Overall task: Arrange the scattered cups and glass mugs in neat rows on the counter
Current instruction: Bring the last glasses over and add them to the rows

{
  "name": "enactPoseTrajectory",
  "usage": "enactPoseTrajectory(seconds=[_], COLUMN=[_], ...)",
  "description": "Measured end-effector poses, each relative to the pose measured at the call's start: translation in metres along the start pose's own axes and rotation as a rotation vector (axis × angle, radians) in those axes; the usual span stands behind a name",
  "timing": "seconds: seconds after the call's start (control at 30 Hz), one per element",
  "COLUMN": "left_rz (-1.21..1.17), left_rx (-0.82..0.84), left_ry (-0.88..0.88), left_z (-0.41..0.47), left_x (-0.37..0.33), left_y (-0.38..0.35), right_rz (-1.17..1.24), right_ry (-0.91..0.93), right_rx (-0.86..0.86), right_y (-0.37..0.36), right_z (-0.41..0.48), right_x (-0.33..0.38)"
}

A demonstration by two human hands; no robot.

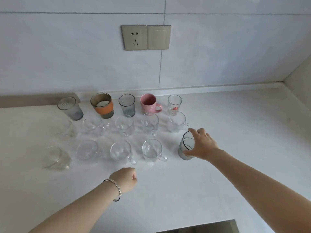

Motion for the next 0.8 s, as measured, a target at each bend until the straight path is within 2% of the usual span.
enactPoseTrajectory(seconds=[0.3, 0.47, 0.63, 0.8], left_rz=[-0.023, -0.040, -0.112, -0.256], left_rx=[-0.002, -0.018, -0.080, -0.236], left_ry=[-0.027, -0.018, -0.004, 0.044], left_z=[-0.009, -0.013, -0.012, -0.018], left_x=[0.062, 0.068, 0.063, 0.079], left_y=[0.017, 0.024, 0.044, 0.104], right_rz=[0.069, -0.040, -0.116, -0.055], right_ry=[-0.085, -0.087, 0.090, 0.235], right_rx=[-0.042, 0.026, -0.030, 0.052], right_y=[-0.024, -0.026, 0.004, 0.015], right_z=[0.002, 0.003, 0.018, 0.037], right_x=[0.037, 0.044, 0.079, 0.141])
Point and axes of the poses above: each hand's wrist, its own z-axis towards the middle knuckle, its own y-axis out of the back of the hand, x = y × z, the point moved 8 cm from there along z, towards the middle knuckle, and after that the axes turned 1 degree about -x, right-handed, at the moved point
